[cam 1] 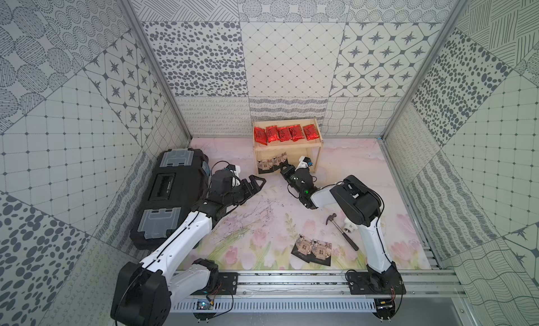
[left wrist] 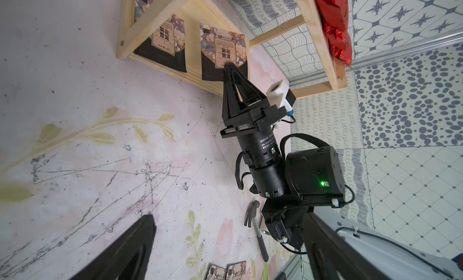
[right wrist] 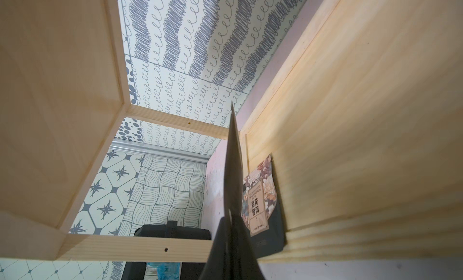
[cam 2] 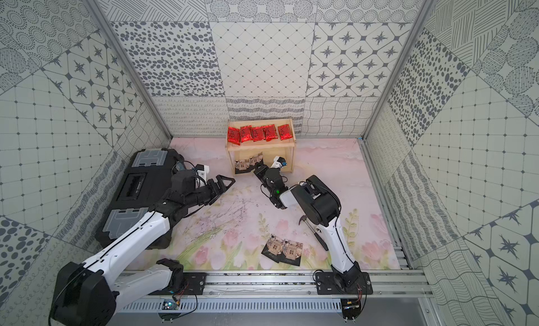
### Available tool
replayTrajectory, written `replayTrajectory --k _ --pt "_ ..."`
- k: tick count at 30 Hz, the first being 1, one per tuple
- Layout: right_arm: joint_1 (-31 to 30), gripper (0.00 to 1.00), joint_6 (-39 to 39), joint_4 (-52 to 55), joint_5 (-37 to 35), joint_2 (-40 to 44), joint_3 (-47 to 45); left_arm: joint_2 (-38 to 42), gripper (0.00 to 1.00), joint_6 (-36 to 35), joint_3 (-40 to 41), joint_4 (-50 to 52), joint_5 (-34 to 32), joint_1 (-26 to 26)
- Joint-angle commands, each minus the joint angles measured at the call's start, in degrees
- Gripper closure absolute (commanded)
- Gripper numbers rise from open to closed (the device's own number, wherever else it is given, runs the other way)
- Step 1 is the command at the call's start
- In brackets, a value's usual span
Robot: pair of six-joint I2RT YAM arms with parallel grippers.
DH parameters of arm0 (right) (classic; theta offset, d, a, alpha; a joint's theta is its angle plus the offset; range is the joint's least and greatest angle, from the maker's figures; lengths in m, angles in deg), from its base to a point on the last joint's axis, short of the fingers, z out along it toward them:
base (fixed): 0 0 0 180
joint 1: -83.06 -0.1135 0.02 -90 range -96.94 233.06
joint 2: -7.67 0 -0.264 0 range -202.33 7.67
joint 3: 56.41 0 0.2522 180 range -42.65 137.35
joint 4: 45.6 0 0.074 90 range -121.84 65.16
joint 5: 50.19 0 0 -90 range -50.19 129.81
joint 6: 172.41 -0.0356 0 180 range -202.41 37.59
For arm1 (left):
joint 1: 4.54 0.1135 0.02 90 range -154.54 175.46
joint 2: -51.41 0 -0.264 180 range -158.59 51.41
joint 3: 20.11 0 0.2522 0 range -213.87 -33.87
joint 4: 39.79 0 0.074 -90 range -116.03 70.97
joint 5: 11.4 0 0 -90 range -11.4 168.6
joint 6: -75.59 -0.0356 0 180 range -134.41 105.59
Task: Place the tea bags on the shelf by color
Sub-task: Place the tea bag on the shelf.
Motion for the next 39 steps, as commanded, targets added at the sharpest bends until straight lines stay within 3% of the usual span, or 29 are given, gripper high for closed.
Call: replayTrajectory --k 1,32,39 --pt "0.6 1.0 0.5 0.0 -0.5 -2.3 2.3 -0.1 0.04 -2.2 0.4 1.1 2.0 0.5" --pt "1.6 1.0 -1.9 2.0 2.6 -7.9 8.7 -0.3 0.05 -2.2 0.8 0.1 3.5 1.0" --pt "1.7 0.9 -2.6 2.3 3.1 -8.3 8.6 -0.6 0.06 -2.0 0.8 -0.1 3.9 1.1"
